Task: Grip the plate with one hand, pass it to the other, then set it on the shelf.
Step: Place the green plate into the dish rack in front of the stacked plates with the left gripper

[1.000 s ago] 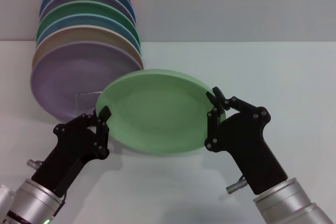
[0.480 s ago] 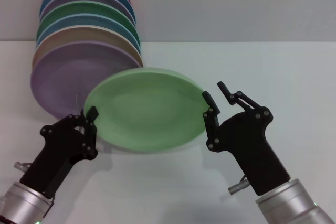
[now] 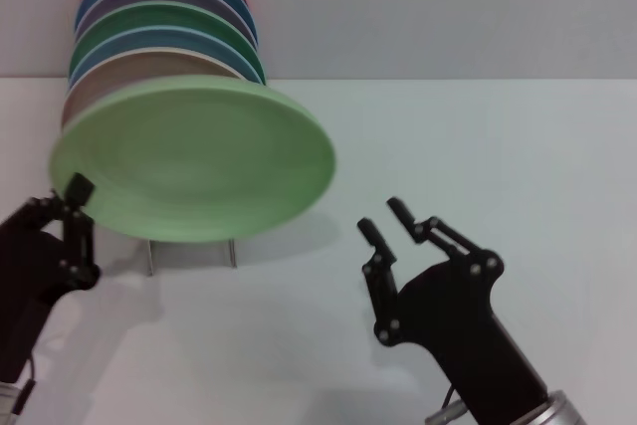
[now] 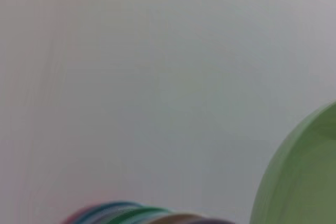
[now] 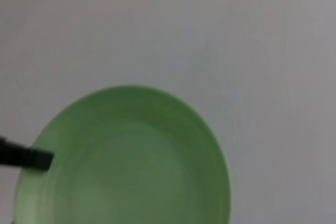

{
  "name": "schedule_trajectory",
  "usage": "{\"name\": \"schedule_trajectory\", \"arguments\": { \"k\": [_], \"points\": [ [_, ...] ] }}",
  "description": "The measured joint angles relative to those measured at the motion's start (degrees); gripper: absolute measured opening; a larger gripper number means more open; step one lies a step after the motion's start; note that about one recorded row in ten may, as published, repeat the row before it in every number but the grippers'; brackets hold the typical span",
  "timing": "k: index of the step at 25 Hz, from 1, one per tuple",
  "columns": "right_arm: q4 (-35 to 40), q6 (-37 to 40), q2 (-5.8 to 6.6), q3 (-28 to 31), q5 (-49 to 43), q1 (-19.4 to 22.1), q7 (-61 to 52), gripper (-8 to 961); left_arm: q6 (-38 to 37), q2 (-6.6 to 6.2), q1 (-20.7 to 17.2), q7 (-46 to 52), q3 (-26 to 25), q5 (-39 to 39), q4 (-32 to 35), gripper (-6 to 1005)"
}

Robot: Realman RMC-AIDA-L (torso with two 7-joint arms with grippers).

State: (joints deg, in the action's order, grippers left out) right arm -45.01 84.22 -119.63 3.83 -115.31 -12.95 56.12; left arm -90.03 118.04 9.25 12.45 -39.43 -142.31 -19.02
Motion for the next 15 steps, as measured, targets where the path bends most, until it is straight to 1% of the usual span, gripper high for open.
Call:
{"name": "schedule_trajectory", "arguments": {
  "k": [3,9,13,15],
  "points": [
    [1.11,-0.72,-0.13,-0.61,0.20,-0.03,-0.11,228,-1.20,0.00,-0.06,0.14,-2.36,0.00,0.82,43],
    [3.66,-3.77,-0.24,0.25,0.55,-0.26,-2.73,228,-3.29,-0.07,0.27,0.16,-4.80,-0.21,1.26,43],
    [4.77,-4.69,-0.26,0.93,0.58,-0.60,-5.20,227,-4.13,-0.39,1.37,-0.25,-5.68,-0.18,1.88,43],
    [5.12,-4.83,-0.26,1.23,0.59,-0.64,-5.41,227,-4.22,-0.34,2.77,-0.34,-6.66,-0.40,3.84,43]
  ]
}}
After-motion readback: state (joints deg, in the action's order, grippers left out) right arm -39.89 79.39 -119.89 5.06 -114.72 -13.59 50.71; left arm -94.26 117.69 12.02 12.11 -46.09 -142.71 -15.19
